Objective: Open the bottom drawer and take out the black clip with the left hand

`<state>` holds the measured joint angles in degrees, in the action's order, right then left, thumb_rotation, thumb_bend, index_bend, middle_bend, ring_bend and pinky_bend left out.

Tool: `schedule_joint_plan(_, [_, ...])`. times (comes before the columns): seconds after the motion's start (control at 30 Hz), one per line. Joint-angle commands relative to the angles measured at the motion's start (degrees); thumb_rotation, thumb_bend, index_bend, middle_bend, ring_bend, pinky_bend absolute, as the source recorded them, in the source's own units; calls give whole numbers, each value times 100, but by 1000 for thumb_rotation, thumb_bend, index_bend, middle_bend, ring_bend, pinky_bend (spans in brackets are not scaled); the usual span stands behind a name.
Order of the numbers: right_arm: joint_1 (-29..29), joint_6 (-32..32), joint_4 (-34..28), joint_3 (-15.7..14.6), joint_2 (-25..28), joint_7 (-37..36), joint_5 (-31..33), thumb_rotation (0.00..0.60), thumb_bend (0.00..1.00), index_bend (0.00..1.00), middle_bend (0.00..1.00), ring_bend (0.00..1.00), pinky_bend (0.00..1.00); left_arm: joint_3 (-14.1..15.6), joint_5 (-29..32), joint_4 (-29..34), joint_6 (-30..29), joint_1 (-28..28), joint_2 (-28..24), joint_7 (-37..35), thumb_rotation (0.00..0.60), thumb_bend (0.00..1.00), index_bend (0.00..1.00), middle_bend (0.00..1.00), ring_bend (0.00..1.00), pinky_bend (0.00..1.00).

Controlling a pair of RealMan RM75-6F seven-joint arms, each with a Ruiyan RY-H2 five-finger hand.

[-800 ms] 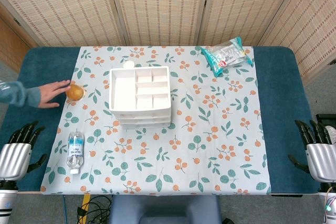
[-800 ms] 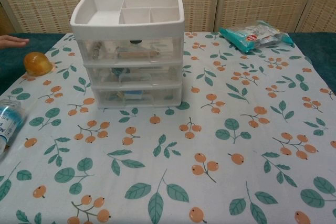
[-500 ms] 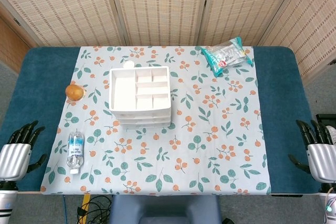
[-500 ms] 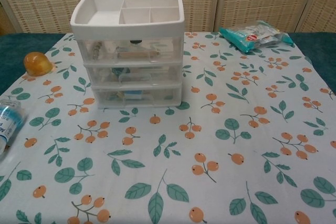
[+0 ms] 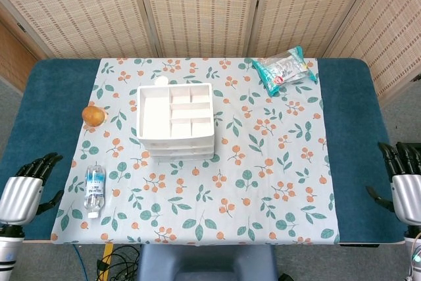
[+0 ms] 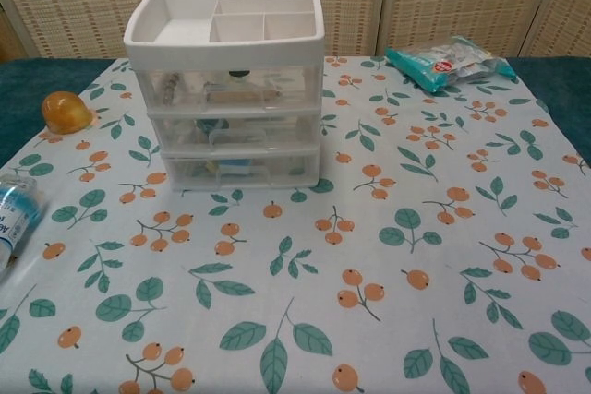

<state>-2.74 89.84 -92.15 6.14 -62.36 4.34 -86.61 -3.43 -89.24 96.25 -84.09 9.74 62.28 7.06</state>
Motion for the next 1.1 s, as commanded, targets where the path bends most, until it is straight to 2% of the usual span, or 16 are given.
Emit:
schedule_joint_plan(0.03, [-27,31,-69,49,51,59,-8,600,231,0,116,6,0,1,-234,-3,97,170,-31,-285,600,262,196,304,358,575])
schedule_joint_plan(0.2, [-55,32,-159,91,97,155,13,600,235,0,119,22,0,41,-473,-91,386,440,77,-557,600,364,237,515,552,839])
schedule_joint_plan(0.33, [-61,15,-216,94,131,221,37,600,235,0,119,23,0,91,-643,-82,746,739,194,-957,600,421,256,632,672,948])
schedule_joint_plan(0.4, [-63,11,-231,88,130,258,35,600,235,0,119,23,0,126,-731,-76,896,870,253,-1143,600,484,279,692,728,993])
schedule_joint_plan(0.53, [-74,-25,-250,76,121,284,50,600,235,0,119,23,0,174,-950,-144,1151,1154,412,-1404,600,526,302,750,780,1000])
schedule_joint_plan(0.77, [-78,-31,-262,68,129,292,55,600,235,0,120,23,0,284,-1257,-332,1671,1699,856,-1773,600,536,304,781,821,1000])
schedule_joint_plan(1.1, [-29,18,-265,46,152,284,70,600,235,0,119,23,0,316,-974,-642,2519,2365,1520,-2513,600,537,209,837,914,1000])
